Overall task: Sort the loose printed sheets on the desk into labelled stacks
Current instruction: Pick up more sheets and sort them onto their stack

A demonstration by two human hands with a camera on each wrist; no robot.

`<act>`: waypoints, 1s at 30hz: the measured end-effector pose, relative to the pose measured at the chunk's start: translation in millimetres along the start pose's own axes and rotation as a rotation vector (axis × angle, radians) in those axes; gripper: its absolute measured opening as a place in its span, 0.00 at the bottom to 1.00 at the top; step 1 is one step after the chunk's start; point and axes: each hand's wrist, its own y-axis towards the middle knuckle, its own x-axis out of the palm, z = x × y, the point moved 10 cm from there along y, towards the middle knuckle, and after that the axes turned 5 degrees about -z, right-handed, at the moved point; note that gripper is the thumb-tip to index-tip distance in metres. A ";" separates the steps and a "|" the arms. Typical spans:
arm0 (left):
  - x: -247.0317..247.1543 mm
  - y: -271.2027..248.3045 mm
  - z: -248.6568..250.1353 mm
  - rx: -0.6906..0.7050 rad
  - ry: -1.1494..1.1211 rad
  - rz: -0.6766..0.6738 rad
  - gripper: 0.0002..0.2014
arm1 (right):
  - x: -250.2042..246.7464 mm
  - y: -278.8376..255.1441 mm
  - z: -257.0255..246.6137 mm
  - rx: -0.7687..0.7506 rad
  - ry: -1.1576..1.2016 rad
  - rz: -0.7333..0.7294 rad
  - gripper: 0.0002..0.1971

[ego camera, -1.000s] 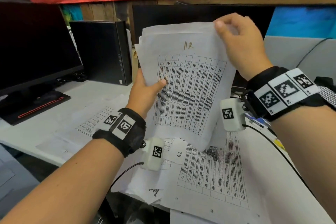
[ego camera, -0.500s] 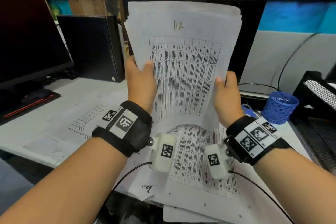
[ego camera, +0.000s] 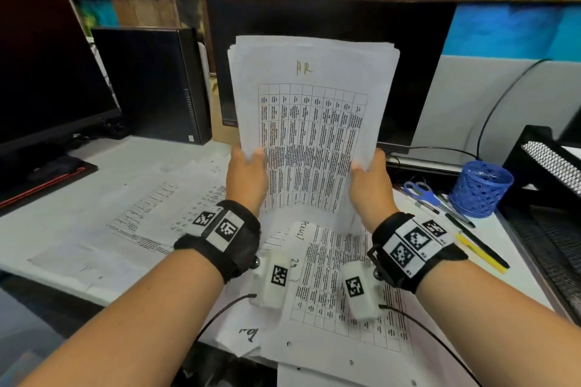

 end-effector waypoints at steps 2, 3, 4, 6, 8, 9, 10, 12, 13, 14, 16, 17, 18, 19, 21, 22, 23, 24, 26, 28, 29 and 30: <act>4.4 1.9 -13.9 -0.040 0.018 -0.011 0.16 | 2.6 2.0 8.6 0.018 0.019 0.005 0.18; 7.1 2.1 -19.7 -0.060 0.026 -0.019 0.15 | 4.1 3.0 12.6 0.026 0.021 0.004 0.18; 9.5 2.1 -24.4 -0.077 0.035 -0.027 0.15 | 5.6 3.8 16.0 0.029 0.016 0.000 0.19; 12.7 2.7 -31.3 -0.095 0.036 -0.033 0.14 | 7.8 5.7 22.4 0.034 0.002 -0.008 0.19; 14.4 3.3 -35.9 -0.098 0.028 -0.031 0.12 | 9.0 7.4 29.3 0.053 0.009 -0.016 0.19; 14.6 3.8 -37.8 -0.100 0.026 -0.028 0.12 | 9.2 8.4 32.6 0.066 0.021 -0.018 0.18; 14.2 3.7 -39.1 -0.103 0.020 -0.023 0.12 | 8.5 8.8 34.7 0.076 0.036 -0.013 0.16; 11.2 4.7 -40.7 -0.105 -0.009 -0.004 0.13 | 1.9 10.2 35.3 0.072 0.080 0.036 0.10; 9.4 5.9 -41.8 -0.109 -0.033 -0.001 0.13 | -3.1 11.2 34.3 0.055 0.100 0.072 0.10; 8.3 7.9 -43.1 -0.114 -0.053 -0.010 0.13 | -7.5 12.2 32.5 0.036 0.112 0.105 0.10; 9.0 10.2 -45.5 -0.130 -0.078 -0.059 0.11 | -9.9 13.9 31.3 0.028 0.116 0.117 0.10; 10.1 10.8 -47.0 -0.141 -0.090 -0.089 0.11 | -7.0 14.9 32.4 0.041 0.115 0.099 0.12; 11.8 10.9 -48.4 -0.152 -0.099 -0.121 0.12 | -2.9 15.2 33.2 0.053 0.113 0.075 0.14; 13.8 11.0 -48.9 -0.154 -0.104 -0.148 0.13 | 1.2 15.1 33.3 0.057 0.101 0.054 0.15; 18.6 10.2 -46.8 -0.138 -0.088 -0.191 0.13 | 8.8 13.5 31.1 0.049 0.063 0.028 0.18; 20.9 10.0 -46.1 -0.133 -0.057 -0.202 0.12 | 12.0 12.4 30.4 0.048 0.049 0.017 0.18; 22.6 10.1 -46.0 -0.129 -0.024 -0.205 0.12 | 14.2 11.9 30.4 0.051 0.035 0.008 0.18; 23.2 10.5 -47.1 -0.132 0.009 -0.199 0.11 | 14.7 11.9 30.4 0.057 0.023 0.005 0.18; 19.8 10.8 -46.5 -0.140 0.049 -0.155 0.12 | 9.3 13.6 31.3 0.086 0.006 0.017 0.18; 12.9 12.6 -43.7 -0.130 0.067 -0.105 0.14 | -1.1 15.4 27.9 0.098 -0.018 0.029 0.16; 9.6 13.0 -40.1 -0.113 0.072 -0.087 0.15 | -7.3 15.6 23.3 0.091 -0.035 0.029 0.14; 8.0 12.5 -35.1 -0.095 0.072 -0.081 0.15 | -13.7 16.7 18.7 0.083 -0.063 0.026 0.13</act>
